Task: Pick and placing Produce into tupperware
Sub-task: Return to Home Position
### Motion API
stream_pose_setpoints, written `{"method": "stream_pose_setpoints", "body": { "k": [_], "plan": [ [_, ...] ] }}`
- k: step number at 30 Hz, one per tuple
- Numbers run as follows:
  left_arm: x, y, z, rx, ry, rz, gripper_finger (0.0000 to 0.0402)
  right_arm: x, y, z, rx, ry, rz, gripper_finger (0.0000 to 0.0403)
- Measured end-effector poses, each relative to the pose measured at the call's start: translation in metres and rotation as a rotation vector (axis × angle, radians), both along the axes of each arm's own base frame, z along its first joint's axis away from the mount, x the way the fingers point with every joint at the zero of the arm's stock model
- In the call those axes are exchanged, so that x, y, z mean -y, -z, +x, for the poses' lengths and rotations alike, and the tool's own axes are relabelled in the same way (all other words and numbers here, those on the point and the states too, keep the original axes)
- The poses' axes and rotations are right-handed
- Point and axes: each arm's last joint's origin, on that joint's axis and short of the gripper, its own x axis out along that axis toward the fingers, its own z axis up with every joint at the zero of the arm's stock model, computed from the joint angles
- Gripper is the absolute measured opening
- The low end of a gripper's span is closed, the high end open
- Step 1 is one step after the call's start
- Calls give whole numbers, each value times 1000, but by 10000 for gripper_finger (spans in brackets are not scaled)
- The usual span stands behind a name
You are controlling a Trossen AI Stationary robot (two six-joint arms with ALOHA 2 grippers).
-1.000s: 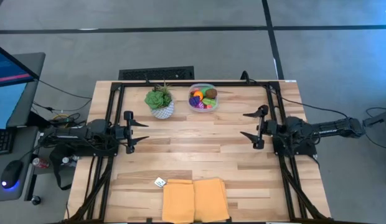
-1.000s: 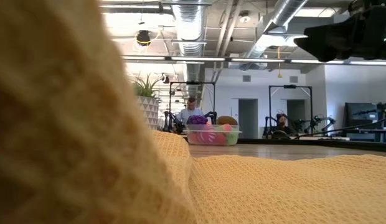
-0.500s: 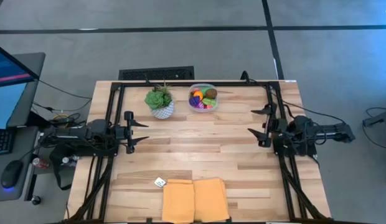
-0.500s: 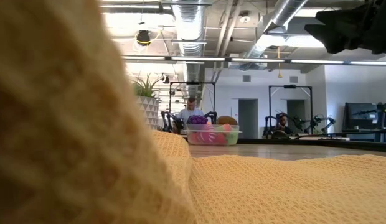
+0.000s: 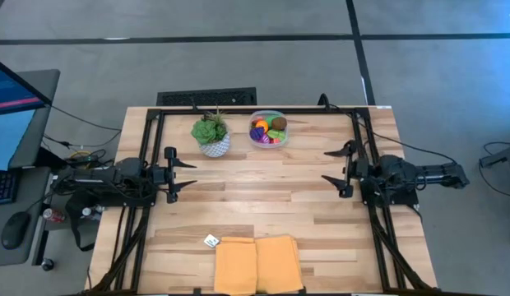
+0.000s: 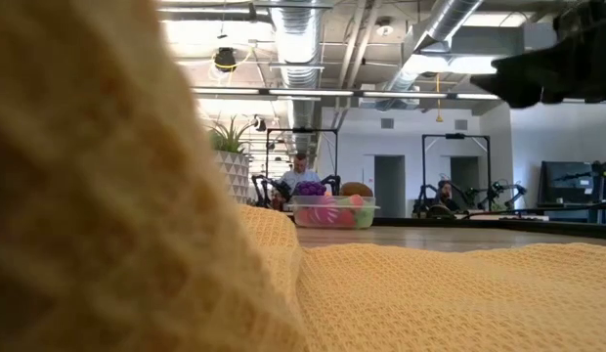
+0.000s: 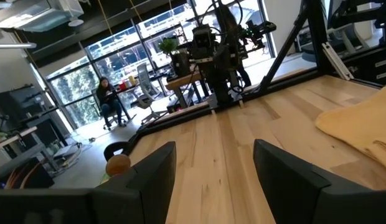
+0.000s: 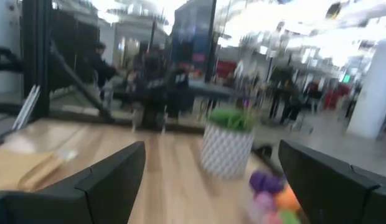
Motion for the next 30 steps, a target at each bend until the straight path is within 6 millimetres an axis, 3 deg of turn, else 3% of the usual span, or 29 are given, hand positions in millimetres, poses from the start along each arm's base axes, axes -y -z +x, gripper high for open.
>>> {"method": "stream_pose_setpoints", "body": {
  "k": [14, 21, 30],
  "plan": [
    [0, 0, 0, -1, -1, -12, 206, 0, 6, 1, -51, -10, 62, 391],
    [0, 0, 0, -2, -1, -12, 206, -6, 9, 3, -98, -133, 98, 391],
    [0, 0, 0, -1, 0, -22, 206, -7, 6, 1, -131, -155, 117, 391]
  ]
}}
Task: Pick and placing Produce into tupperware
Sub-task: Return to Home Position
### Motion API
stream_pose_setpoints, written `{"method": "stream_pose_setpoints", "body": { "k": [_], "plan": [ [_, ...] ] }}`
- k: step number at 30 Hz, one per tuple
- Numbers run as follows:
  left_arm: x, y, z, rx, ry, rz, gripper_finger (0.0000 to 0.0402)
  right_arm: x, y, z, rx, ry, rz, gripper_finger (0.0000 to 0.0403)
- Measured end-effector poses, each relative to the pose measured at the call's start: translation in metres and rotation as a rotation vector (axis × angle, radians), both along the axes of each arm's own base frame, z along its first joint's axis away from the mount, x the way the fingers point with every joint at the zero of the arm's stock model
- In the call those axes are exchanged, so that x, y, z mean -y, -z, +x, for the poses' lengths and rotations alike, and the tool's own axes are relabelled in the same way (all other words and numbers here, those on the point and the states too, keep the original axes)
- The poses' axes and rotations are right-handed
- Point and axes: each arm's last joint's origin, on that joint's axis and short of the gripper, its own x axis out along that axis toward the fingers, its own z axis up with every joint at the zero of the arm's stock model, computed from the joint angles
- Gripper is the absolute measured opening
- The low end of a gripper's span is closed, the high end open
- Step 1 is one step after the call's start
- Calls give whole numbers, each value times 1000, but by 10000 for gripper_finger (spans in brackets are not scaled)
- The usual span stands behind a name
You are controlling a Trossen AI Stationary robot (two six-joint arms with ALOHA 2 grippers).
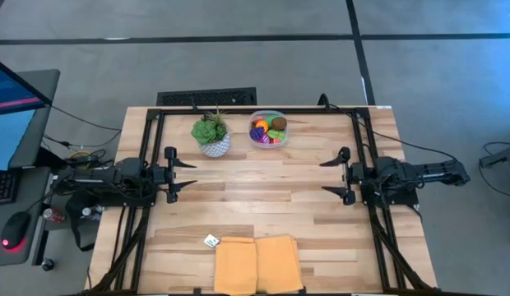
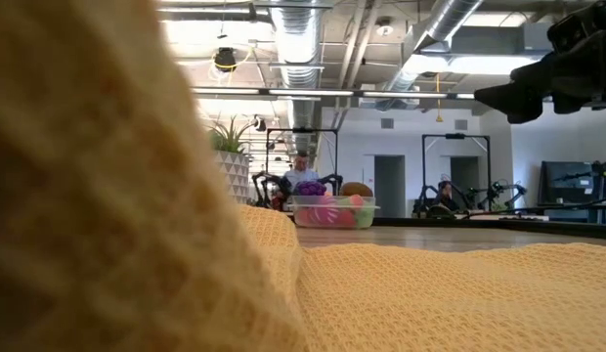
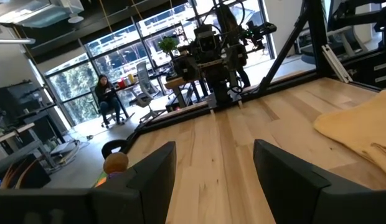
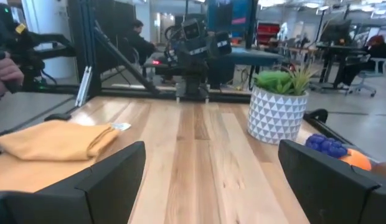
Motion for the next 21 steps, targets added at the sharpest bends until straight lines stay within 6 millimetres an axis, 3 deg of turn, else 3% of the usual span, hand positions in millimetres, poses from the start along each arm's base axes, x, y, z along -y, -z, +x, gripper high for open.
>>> {"method": "stream_pose_setpoints", "body": {
  "k": [7, 14, 21],
  "plan": [
    [0, 0, 0, 1, 0, 0, 206, -5, -10, -5, 20, -180, -21, 391],
    [0, 0, 0, 2, 1, 0, 206, -4, -14, -5, 61, -144, -70, 391],
    [0, -1, 0, 5, 1, 3, 206, -2, -1, 0, 86, -93, -58, 391]
  ]
}}
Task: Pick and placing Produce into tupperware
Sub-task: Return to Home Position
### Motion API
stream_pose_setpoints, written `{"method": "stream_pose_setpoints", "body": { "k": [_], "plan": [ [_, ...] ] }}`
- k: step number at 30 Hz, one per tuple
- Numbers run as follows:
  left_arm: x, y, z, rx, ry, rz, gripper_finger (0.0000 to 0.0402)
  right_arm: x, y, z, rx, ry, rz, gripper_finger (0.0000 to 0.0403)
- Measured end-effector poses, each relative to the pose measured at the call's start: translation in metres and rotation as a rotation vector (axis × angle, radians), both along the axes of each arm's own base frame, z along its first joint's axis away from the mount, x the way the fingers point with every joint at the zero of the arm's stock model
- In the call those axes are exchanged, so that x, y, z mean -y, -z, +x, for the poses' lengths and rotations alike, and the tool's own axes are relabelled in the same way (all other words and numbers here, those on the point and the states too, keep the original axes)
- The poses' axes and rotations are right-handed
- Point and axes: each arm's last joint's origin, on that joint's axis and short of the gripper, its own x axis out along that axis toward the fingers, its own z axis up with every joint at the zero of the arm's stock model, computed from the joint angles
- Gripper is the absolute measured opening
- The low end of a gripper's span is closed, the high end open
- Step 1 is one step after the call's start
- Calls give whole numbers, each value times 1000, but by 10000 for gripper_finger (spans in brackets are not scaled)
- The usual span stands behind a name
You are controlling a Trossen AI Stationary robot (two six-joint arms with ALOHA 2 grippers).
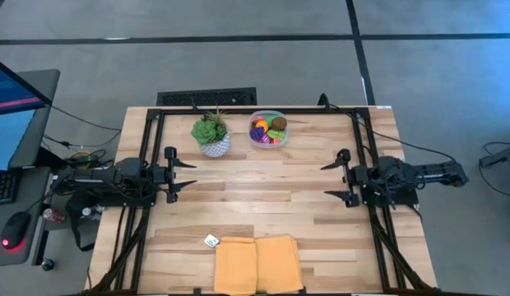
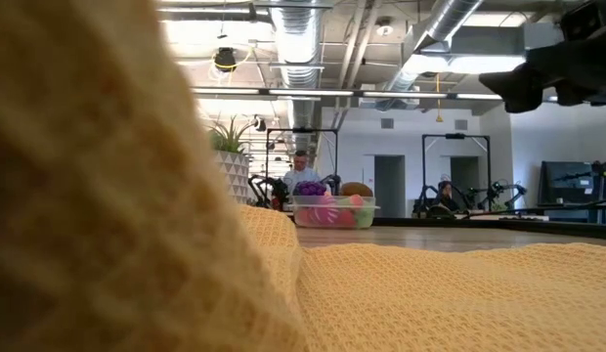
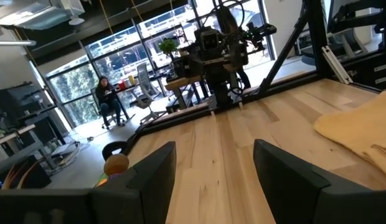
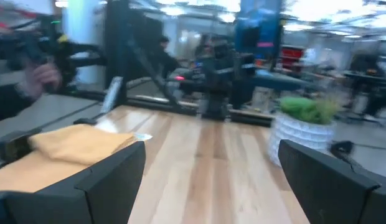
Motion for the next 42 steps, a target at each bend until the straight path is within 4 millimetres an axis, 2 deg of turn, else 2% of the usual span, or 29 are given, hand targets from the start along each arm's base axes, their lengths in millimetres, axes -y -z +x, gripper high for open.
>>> {"method": "stream_pose_setpoints", "body": {
  "k": [6, 12, 26, 31, 38, 42],
  "plan": [
    [0, 0, 0, 1, 0, 1, 206, 2, -1, 0, 9, 41, 57, 391],
    [0, 0, 0, 1, -2, 2, 206, 6, 0, 0, -2, 201, 166, 391],
    [0, -1, 0, 5, 17, 7, 206, -3, 4, 1, -64, 18, 129, 391],
    [3, -3, 0, 37, 101, 31, 206, -4, 4, 1, -62, 12, 109, 391],
    [3, -4, 0, 39, 101, 29, 206, -4, 5, 1, -62, 16, 109, 391],
    [1, 0, 0, 4, 43, -6, 206, -4, 5, 1, -62, 16, 109, 391]
  ]
}}
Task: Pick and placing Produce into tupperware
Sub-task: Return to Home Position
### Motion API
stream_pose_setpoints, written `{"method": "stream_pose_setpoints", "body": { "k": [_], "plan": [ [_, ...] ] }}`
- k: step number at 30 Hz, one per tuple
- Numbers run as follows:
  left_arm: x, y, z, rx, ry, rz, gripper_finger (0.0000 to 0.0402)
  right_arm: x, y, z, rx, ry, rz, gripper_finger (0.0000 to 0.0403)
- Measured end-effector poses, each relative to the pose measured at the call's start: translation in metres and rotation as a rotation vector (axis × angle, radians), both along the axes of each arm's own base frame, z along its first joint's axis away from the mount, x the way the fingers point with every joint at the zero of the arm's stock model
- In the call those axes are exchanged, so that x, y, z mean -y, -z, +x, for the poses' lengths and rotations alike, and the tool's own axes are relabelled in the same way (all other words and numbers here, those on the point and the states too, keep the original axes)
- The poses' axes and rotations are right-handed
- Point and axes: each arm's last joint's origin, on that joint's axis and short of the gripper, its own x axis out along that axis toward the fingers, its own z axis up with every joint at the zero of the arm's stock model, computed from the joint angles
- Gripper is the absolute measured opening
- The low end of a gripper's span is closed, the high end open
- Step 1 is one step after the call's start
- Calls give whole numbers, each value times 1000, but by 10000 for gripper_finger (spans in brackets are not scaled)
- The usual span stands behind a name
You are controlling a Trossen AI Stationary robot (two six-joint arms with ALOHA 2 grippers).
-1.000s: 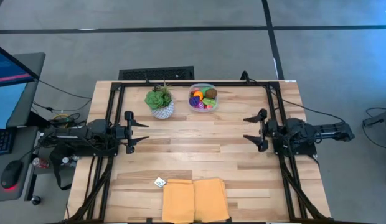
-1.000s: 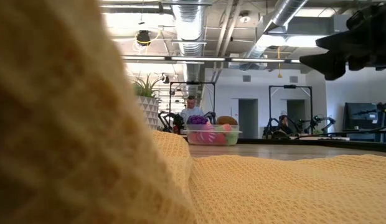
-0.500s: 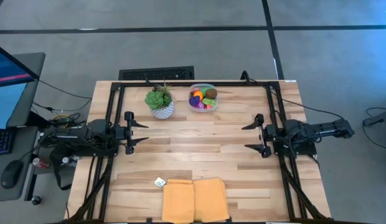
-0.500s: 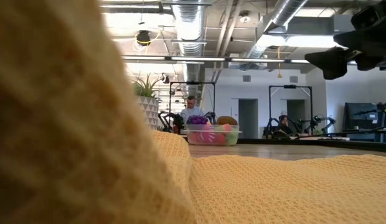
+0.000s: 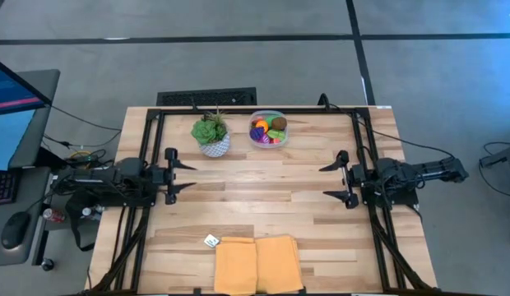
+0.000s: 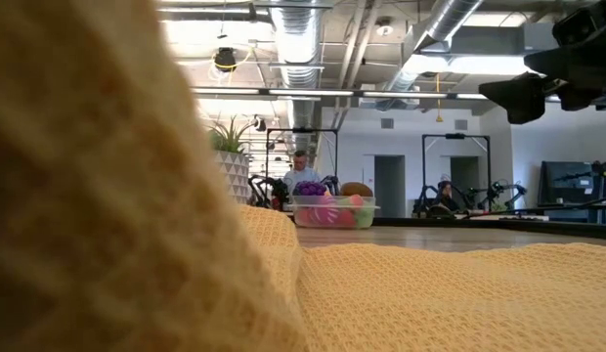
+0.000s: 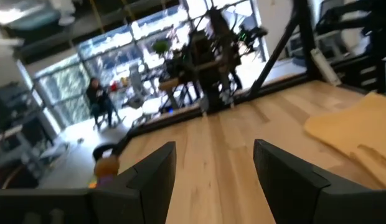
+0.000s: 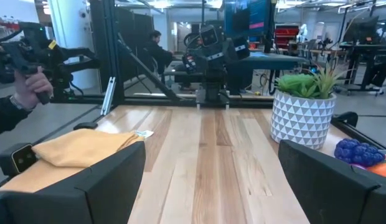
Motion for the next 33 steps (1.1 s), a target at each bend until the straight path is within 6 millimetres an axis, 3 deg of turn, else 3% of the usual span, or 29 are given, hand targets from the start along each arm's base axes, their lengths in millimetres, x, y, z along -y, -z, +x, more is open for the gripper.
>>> {"method": "stream_pose_setpoints", "body": {
  "k": [33],
  "plan": [
    [-1, 3, 0, -35, -36, -50, 206, 0, 0, 0, 0, 0, 0, 391]
  ]
}}
